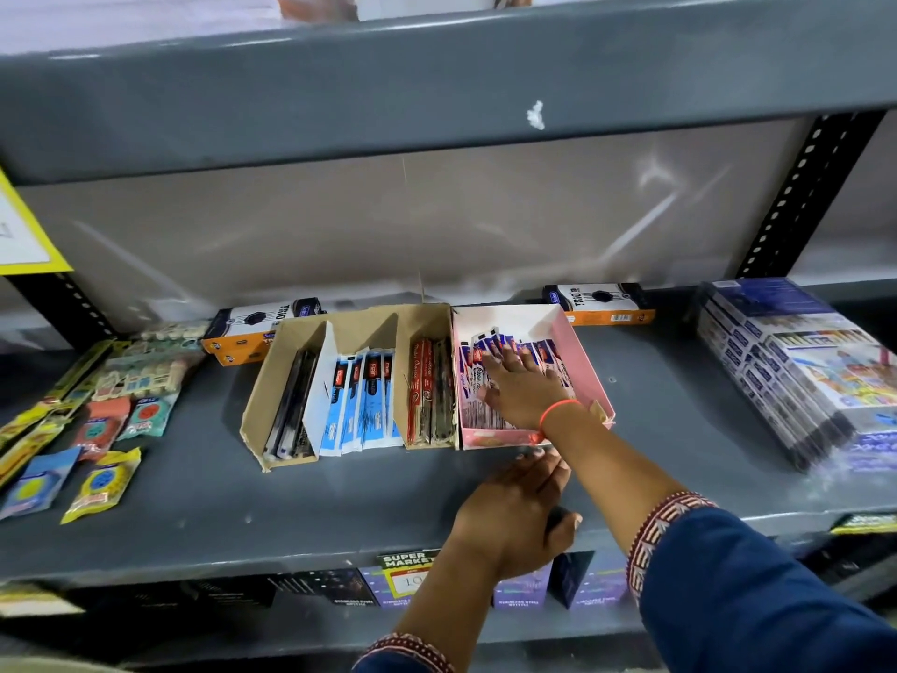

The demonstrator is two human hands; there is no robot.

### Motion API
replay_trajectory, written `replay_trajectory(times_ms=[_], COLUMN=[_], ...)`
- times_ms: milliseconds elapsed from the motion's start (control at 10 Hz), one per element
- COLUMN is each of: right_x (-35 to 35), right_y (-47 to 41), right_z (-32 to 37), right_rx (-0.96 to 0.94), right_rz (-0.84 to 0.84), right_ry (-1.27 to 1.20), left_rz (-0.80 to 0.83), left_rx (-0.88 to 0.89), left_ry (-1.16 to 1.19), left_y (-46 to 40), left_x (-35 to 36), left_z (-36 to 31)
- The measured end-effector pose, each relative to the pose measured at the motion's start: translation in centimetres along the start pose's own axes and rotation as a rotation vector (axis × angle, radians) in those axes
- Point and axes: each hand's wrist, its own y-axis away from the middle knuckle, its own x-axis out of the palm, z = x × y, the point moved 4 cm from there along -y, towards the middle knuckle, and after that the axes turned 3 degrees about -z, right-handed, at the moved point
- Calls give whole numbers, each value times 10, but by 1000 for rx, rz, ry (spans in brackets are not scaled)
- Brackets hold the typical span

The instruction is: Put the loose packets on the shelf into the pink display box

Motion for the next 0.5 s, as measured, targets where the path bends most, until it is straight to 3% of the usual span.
replay_trajectory(times_ms=[100, 200, 300, 500], right_x=[7, 8, 5, -6], right_y=[0, -4, -4, 16], right_z=[-1, -3, -2, 7], right_rx=[-3, -8, -12, -71], right_rz=[64, 75, 31, -285], right_ry=[45, 48, -30, -110], left_rz=[14, -77, -114, -56], left_rx=[5, 70, 70, -11], left_ry=[-14, -77, -139, -27], left_y=[1, 3, 4, 4], left_x=[-3, -7, -10, -14], left_z=[-2, -6, -6, -8])
